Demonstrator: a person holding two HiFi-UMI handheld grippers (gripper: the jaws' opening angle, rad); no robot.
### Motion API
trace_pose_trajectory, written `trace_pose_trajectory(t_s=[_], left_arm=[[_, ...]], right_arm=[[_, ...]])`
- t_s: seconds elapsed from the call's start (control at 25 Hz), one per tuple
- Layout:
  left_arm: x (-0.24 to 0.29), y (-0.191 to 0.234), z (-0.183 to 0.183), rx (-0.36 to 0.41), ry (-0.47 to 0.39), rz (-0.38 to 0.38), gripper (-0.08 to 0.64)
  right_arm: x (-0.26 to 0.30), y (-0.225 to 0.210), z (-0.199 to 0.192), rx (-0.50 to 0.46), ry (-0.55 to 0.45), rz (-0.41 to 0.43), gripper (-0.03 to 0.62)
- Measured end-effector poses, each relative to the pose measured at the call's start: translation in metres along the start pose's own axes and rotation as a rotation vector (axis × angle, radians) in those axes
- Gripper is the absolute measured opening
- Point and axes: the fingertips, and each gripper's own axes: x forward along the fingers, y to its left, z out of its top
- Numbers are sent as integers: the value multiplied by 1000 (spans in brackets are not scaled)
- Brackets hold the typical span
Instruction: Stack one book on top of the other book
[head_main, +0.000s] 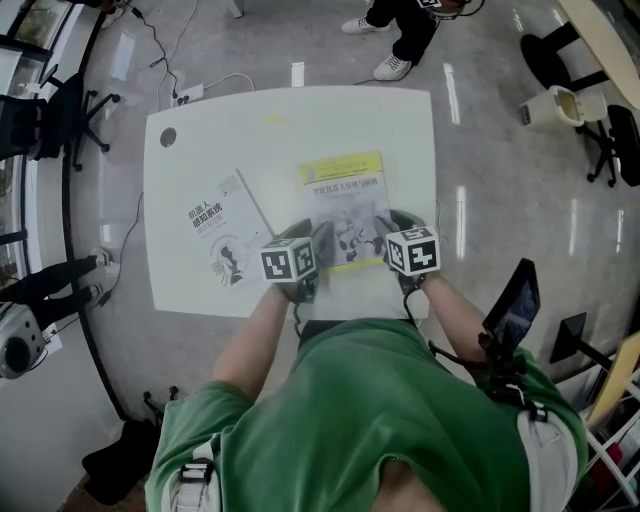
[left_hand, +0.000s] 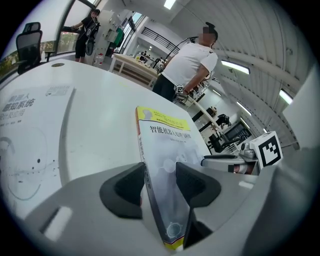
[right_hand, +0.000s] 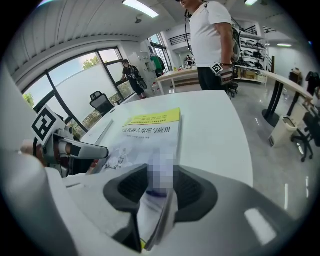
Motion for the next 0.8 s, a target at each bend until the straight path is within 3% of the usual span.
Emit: trace_pose_trajectory(t_s=[0.2, 0.48, 0.64, 0.8], left_arm=[[7, -2, -4, 99, 35, 38, 202], [6, 1, -1, 67, 25, 23, 187], [-2, 4, -1, 68, -5, 52, 234], [-2, 1, -2, 139, -13, 91, 276]], right_arm=[[-1, -6, -2, -20, 6, -9, 146], [-2, -8, 0, -41, -1, -11, 147], [-3, -7, 1, -51, -2, -17, 148], [-1, -4, 0, -67, -1, -22, 149]])
